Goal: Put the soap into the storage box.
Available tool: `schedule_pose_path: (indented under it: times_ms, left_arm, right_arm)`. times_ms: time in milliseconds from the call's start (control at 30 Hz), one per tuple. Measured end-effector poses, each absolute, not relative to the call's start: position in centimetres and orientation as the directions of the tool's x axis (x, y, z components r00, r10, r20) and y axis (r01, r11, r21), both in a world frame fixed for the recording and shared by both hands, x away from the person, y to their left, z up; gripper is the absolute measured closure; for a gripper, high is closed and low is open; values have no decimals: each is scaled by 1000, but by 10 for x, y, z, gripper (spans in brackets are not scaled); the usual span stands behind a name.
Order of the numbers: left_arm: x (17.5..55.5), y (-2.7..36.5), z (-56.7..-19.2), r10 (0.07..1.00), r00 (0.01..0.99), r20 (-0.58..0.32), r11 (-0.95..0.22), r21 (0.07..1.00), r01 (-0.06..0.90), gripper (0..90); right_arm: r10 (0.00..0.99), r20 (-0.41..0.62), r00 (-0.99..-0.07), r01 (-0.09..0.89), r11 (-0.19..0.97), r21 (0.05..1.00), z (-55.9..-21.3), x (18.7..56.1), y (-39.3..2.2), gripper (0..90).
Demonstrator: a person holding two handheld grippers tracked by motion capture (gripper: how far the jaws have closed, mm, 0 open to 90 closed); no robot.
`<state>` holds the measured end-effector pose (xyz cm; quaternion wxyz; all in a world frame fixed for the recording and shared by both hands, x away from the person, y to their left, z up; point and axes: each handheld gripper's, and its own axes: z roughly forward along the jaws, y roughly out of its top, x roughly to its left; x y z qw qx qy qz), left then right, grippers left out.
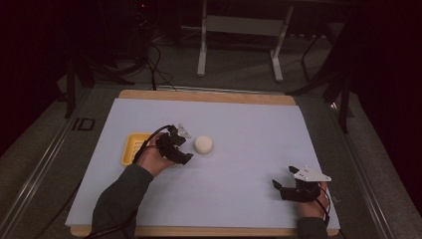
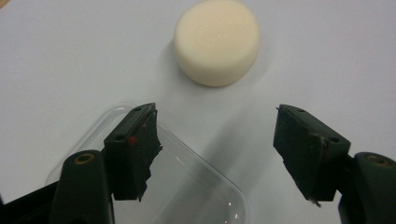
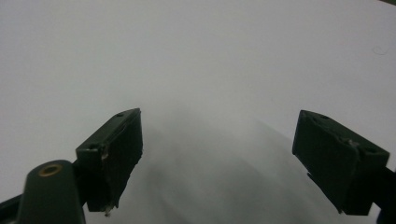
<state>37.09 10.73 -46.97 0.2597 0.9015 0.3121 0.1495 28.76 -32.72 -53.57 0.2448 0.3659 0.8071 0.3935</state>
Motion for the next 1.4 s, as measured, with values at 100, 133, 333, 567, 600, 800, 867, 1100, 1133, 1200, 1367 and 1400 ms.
schedule_pose_path:
  times_ms: [100, 133, 333, 567, 600, 800, 867, 1100, 1133, 1200, 1367, 1400]
  left_arm:
    - [373, 106, -470, 640, 761, 108, -675, 553, 489, 301]
    - [374, 106, -470, 639, 762, 104, -675, 551, 491, 300]
    - [378, 104, -473, 636, 765, 101, -685, 532, 498, 297]
    - [381, 102, -473, 642, 759, 109, -687, 521, 506, 275]
    - [382, 101, -473, 639, 761, 110, -690, 520, 504, 273]
    - [385, 98, -473, 631, 768, 107, -700, 507, 503, 254]
    - [387, 97, -473, 632, 768, 100, -697, 506, 508, 243]
    - [390, 94, -472, 632, 770, 93, -696, 505, 510, 235]
    - [391, 94, -472, 630, 771, 93, -699, 500, 511, 235]
    - [391, 92, -473, 629, 772, 92, -700, 499, 511, 235]
    - [395, 89, -474, 624, 777, 82, -703, 492, 513, 235]
    - [396, 89, -474, 624, 777, 79, -703, 491, 514, 234]
  right_arm:
    - [783, -108, -612, 398, 423, 814, -536, 288, -327, 161]
    - [783, -107, -612, 398, 423, 814, -536, 288, -327, 160]
    - [782, -109, -613, 396, 424, 814, -536, 288, -327, 161]
    - [782, -109, -614, 396, 424, 814, -536, 288, -327, 161]
    - [782, -109, -614, 396, 424, 814, -536, 288, -327, 161]
    - [782, -109, -614, 396, 424, 814, -536, 288, -327, 161]
    - [782, -110, -614, 396, 425, 814, -536, 288, -327, 161]
    - [781, -110, -615, 396, 426, 814, -536, 288, -327, 161]
    - [781, -109, -615, 397, 426, 813, -536, 288, -327, 161]
    - [780, -110, -616, 396, 428, 812, -536, 288, -327, 161]
    - [781, -110, -615, 397, 427, 812, -536, 288, -327, 161]
    - [781, -110, -615, 397, 427, 812, -536, 288, -327, 161]
